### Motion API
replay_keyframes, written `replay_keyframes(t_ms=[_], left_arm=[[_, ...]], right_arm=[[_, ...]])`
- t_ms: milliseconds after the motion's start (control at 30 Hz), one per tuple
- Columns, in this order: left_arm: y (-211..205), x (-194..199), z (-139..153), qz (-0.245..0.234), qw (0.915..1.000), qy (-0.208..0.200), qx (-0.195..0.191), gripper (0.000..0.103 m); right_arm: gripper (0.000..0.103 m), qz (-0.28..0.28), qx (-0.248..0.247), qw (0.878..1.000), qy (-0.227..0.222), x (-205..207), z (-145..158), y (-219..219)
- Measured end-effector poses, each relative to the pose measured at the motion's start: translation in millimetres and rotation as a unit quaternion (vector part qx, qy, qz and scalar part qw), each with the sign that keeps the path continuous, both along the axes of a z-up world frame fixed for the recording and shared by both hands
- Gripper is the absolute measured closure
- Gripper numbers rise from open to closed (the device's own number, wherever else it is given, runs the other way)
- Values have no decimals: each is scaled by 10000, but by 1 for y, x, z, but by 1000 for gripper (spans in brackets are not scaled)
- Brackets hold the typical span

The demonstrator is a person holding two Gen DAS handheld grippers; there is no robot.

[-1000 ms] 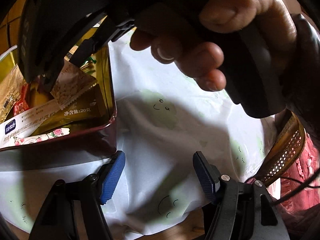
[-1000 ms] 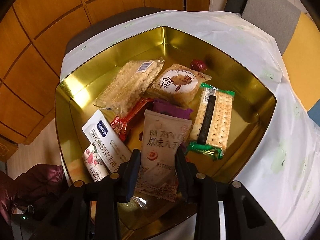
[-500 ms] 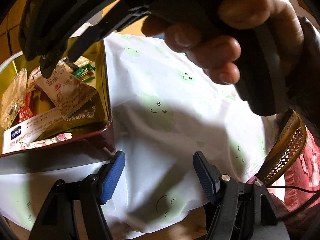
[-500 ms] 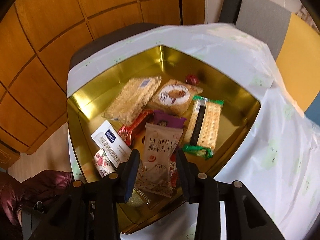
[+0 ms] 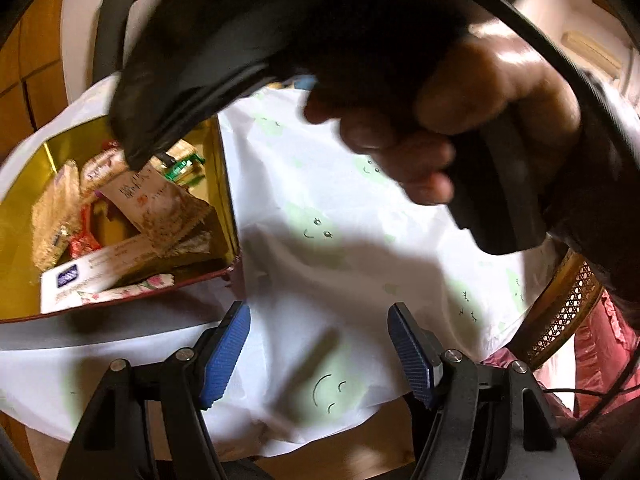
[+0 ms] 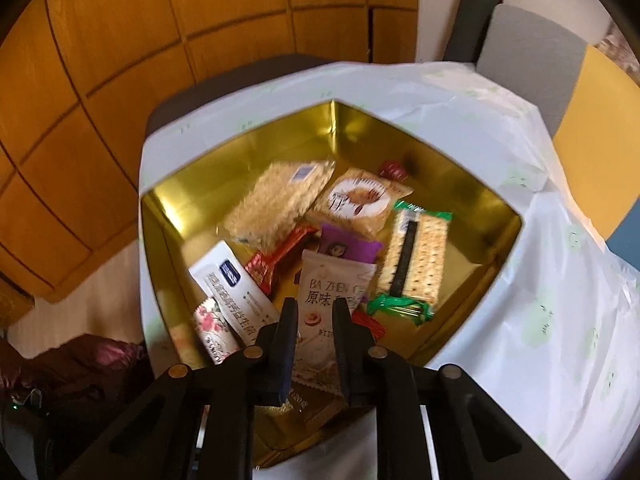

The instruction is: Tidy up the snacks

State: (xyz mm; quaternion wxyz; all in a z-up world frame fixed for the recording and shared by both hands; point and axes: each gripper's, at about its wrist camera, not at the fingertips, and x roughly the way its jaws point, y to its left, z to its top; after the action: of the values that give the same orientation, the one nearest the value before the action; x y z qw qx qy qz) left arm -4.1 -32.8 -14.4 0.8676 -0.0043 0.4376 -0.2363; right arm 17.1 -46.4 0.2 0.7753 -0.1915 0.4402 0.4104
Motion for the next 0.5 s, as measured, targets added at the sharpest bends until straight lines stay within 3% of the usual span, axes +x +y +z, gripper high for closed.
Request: replay_keyframes(t_ms=[167,300,367,500], left_arm=[[10,-5,19,329,9993,-137,71,26],[22,-8,37,855,9945,-439,411,25],[31,-10,46,1207,9889,-635,598,25],[56,-11,59,2105,9669,-1040,998,14]], right_arm=[[78,-436,302,9981,-309,-11,23,-28],[73,-1130,618,9904,-510,-22,37,-57],[72,-1483,650,9847,-648,-26,39,-66],[71,-2261,679,9679,-860,-42,36,-86]])
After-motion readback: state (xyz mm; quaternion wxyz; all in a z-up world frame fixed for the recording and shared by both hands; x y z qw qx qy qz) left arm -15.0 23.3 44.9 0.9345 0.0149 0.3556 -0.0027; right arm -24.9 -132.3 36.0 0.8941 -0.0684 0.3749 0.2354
